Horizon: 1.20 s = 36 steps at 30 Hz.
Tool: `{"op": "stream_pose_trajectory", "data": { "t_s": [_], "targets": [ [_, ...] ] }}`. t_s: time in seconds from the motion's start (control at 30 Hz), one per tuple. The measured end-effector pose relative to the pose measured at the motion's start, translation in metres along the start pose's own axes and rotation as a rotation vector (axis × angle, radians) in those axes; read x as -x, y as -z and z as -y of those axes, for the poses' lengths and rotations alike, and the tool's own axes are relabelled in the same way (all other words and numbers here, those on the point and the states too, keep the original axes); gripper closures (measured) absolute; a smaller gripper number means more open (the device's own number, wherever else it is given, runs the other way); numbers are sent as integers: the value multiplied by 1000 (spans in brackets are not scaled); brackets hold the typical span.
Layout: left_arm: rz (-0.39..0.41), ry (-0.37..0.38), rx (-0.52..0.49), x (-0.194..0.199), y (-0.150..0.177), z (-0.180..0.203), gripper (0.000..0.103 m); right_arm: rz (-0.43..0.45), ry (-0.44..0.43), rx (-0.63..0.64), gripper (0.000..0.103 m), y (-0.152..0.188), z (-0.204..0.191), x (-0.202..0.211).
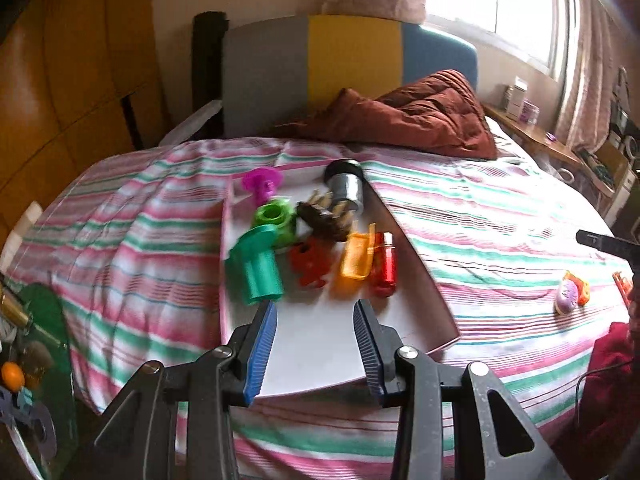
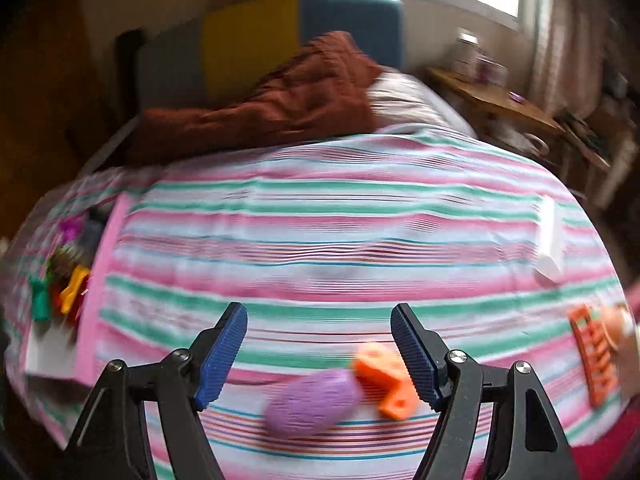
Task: Organize rigid objects
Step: 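Grasp the purple egg-shaped soap with left gripper while right tool moves to orange cubes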
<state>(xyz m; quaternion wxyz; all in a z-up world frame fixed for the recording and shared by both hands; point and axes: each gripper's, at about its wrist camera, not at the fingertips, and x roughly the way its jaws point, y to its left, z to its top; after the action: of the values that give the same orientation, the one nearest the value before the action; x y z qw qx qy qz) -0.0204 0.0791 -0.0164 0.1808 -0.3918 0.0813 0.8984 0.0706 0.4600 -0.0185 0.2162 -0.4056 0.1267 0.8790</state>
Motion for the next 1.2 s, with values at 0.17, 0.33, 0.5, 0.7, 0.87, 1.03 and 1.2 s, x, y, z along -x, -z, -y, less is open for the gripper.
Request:
{"op": "stream_pose_trajectory", "data": {
  "t_s": [0.17, 0.33, 0.5, 0.7, 0.87, 1.03, 1.2],
  "targets": [
    [-2, 30, -40, -4, -7, 25, 63, 5, 61, -229, 27, 10, 57, -4],
    [-22, 110, -99, -12, -12, 59, 63, 44, 58, -415, 27, 14, 92, 5],
    [-52, 261, -225, -20, -15, 115, 63, 11, 48, -506, 27, 20, 107, 0],
    [-117, 429, -384, -40, -16, 188, 63, -39, 35, -505, 27, 22, 106, -10],
    [-170, 528, -483, -57, -13, 239, 63, -58, 26, -488, 27, 22, 103, -14],
    [-196, 600, -579, -68, -13, 282, 39, -64, 14, -497, 27, 22, 106, -16],
    [-238, 594, -631, -88, -10, 312, 38, -82, 8, -497, 26, 21, 106, -21]
  ]
}}
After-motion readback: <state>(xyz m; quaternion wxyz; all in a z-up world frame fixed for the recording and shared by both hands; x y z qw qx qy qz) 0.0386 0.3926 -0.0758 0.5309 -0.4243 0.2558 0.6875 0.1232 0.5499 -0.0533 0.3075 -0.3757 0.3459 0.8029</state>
